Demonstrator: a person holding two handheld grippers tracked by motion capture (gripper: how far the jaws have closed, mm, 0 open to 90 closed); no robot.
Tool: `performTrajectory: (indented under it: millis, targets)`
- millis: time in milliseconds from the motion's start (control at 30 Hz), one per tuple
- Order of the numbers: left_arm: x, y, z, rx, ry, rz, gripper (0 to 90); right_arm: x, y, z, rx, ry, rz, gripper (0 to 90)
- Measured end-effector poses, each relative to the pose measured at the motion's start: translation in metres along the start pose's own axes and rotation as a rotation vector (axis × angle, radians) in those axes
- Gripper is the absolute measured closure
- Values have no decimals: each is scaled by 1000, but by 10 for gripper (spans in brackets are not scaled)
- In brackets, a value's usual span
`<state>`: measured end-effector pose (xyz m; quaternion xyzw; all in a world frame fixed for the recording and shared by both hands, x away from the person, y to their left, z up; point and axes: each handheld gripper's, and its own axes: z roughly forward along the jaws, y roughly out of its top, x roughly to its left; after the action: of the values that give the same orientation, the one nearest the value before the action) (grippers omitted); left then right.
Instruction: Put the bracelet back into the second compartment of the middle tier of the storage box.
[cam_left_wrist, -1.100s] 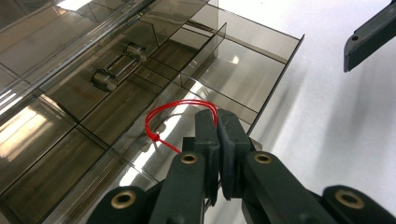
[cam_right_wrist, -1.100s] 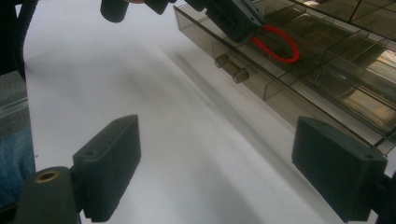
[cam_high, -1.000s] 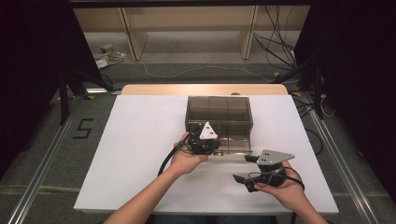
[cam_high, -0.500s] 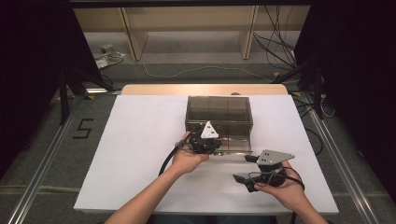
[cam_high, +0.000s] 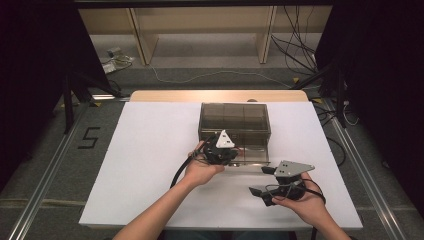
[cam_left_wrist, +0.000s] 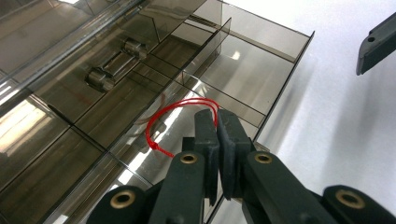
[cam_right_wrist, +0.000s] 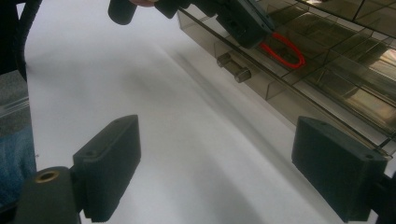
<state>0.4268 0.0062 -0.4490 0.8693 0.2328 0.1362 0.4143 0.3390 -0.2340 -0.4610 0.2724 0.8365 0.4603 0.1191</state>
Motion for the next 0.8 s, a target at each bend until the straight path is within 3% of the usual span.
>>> performTrajectory:
  millis: [800]
  targets:
    - [3,-2,3,16,5,-10,867,0,0,0,3,1,1,163]
